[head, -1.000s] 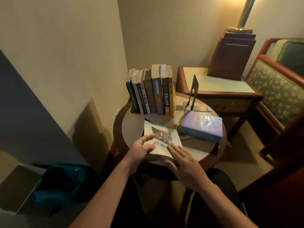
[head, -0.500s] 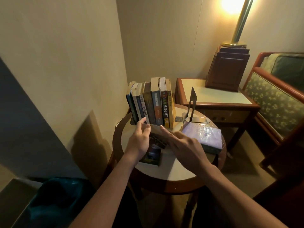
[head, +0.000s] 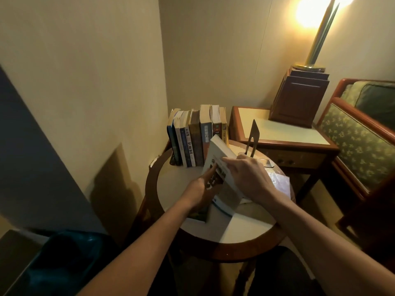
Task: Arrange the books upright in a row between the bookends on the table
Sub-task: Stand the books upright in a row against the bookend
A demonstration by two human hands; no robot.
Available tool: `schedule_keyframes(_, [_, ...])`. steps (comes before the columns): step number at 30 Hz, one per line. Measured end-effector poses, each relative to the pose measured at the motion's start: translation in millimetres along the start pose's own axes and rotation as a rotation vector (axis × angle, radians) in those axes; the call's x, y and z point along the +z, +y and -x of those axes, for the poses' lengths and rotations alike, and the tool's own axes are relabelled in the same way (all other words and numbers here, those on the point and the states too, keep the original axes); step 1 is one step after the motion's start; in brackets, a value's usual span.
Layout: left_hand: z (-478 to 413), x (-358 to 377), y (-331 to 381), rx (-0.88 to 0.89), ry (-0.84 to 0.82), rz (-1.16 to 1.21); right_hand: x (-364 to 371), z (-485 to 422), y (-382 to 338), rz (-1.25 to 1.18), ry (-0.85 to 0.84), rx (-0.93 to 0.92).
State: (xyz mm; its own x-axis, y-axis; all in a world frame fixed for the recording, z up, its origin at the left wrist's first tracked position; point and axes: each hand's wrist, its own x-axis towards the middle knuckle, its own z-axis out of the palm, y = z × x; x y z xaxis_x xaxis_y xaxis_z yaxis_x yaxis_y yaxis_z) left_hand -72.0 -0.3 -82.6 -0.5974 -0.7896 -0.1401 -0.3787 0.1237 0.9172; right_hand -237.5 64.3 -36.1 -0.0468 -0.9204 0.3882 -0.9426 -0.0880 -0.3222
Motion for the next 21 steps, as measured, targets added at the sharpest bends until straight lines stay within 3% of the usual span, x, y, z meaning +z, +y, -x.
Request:
schedule_keyframes(6, [-14.7,-14.1,-32.4,-0.033,0.022,-0.315,-23.6,-11.0,22.2,-0.021,0.091,0.172])
schedule_keyframes(10, [-26.9,-22.8,-62.7,-0.186,-0.022,-0.335,-55.7,-28.5,35.8,0.020,0.123,0.208])
schedule_keyframes(13, [-32.6,-20.5,-82.1,-0.219,-0.098,-0.514,-76.4,-43.5,40.5,0.075,0.187,0.233])
schedule_keyframes(16, [-36.8,-16.4,-109.7,-0.204,-0.146,-0.736,-82.3,-59.1,43.9,0.132,0.229,0.224])
schedule_keyframes(21, [-53.7,-10.3,-143.8,-0.108,-0.014,-0.820,-72.8,-88.9,53.2,0.175,0.278,0.233])
